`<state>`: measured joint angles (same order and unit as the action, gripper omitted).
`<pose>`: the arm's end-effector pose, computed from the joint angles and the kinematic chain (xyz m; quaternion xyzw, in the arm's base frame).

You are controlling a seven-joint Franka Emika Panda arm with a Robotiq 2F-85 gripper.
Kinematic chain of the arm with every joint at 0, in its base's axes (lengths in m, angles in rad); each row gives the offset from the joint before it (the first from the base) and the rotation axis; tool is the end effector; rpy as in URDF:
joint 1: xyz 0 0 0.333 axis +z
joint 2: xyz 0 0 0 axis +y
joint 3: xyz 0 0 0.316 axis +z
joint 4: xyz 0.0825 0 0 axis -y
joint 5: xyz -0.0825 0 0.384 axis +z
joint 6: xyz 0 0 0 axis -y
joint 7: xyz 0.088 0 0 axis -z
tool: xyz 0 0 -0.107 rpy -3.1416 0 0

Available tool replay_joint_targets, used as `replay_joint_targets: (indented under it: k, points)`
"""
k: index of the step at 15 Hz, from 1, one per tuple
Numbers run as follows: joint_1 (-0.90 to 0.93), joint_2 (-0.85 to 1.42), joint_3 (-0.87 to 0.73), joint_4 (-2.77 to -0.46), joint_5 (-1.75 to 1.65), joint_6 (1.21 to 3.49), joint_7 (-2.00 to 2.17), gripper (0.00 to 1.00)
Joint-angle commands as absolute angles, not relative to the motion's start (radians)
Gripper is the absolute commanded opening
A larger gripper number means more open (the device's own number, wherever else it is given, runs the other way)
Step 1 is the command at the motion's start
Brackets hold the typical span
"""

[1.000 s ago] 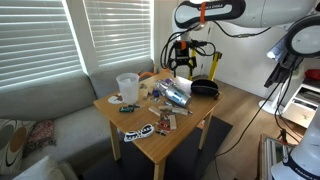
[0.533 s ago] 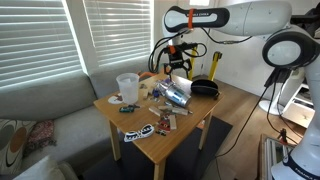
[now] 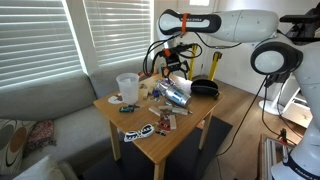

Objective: Put the silver cup next to the plastic cup

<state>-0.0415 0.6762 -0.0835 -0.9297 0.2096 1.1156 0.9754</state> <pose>0.6758 -0.0373 0.4634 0.8372 -0.4848 -0.2511 0.0315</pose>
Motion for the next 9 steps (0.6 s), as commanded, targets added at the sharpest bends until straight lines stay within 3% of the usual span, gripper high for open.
replay_joint_targets:
  k: [1, 4, 5, 6, 9]
  points:
    - [-0.032, 0.747, -0.076, -0.825, 0.213, 1.004, 1.013, 0.98]
    - [-0.031, 0.779, -0.081, -0.796, 0.215, 0.96, 1.035, 0.97]
    - [-0.031, 0.787, -0.083, -0.79, 0.209, 0.944, 1.041, 0.72]
    - [-0.029, 0.795, -0.086, -0.782, 0.201, 0.93, 1.047, 0.71]
    - [-0.035, 0.811, -0.088, -0.761, 0.195, 0.894, 1.045, 0.49]
